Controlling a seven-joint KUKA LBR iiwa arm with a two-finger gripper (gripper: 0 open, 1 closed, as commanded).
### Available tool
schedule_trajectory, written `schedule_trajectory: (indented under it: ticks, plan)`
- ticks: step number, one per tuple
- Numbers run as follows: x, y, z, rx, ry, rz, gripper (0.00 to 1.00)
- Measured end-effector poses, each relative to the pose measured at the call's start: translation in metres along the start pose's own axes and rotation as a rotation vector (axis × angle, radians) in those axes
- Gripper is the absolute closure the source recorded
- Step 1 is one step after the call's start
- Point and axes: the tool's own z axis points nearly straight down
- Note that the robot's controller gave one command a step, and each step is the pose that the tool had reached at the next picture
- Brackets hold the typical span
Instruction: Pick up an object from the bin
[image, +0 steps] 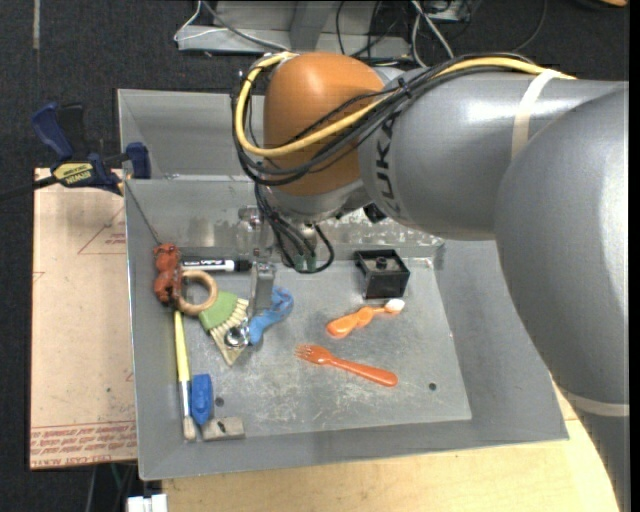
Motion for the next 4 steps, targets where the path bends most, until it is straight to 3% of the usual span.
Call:
schedule_trajectory:
  ticks: [1, 2, 3, 4]
  plan:
    - [-0.002, -0.001, -0.005, -0.001, -0.008, 0.003, 0.00]
    - [0.004, -0.016, 0.041, -0.001, -0.010, -0.138, 0.00]
    - [0.014, -0.034, 0.066, 0.000, -0.014, -0.539, 0.00]
    - [0.018, -0.013, 0.067, -0.001, -0.010, -0.500, 0.00]
